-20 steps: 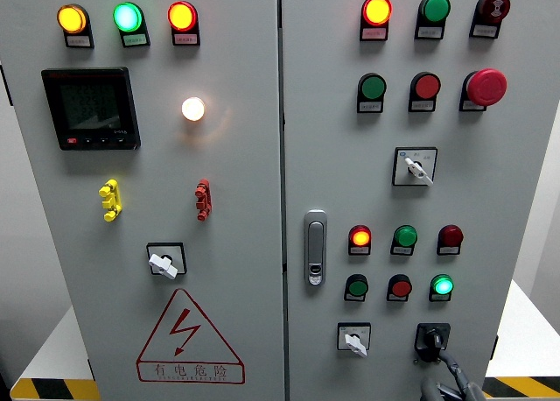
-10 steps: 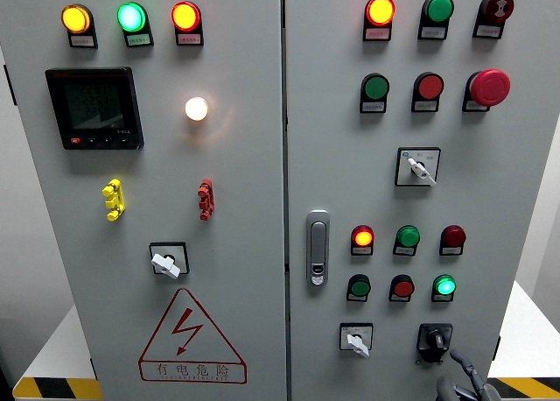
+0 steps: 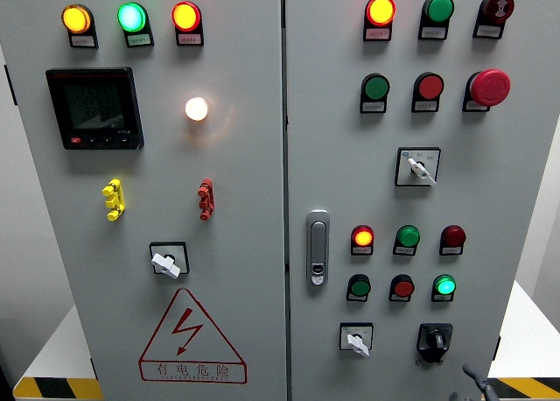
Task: Trip black knob to open circuit
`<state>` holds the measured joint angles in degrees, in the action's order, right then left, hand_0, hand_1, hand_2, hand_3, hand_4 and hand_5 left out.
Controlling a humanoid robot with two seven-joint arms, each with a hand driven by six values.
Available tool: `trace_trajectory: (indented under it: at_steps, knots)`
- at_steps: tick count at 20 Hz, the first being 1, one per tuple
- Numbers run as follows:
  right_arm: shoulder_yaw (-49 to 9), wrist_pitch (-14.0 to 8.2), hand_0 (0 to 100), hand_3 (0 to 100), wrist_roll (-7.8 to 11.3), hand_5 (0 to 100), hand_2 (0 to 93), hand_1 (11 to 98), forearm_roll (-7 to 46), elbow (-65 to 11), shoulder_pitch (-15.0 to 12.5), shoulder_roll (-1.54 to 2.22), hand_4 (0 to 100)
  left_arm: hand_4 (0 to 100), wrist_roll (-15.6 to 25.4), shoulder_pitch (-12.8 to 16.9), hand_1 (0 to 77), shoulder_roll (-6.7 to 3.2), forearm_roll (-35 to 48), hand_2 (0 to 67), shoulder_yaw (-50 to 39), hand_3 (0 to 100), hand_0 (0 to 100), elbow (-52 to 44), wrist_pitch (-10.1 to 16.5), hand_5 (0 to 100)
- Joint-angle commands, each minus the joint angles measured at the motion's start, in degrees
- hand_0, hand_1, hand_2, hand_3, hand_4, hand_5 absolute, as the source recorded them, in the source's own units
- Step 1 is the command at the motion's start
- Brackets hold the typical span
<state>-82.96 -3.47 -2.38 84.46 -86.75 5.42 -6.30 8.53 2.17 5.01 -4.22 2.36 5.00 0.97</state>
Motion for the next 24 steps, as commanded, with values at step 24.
trace_trajectory:
  at_steps: [24]
  knots:
    - [2.1,0.04,79,24,-0.44,42,11.5,49.5,5.54,-9.93,-11.49,-0.91,21,7,0.0,0.03,3.5,-0.09,0.0,12.7,0.01,21,0,-0.08,0.0,2]
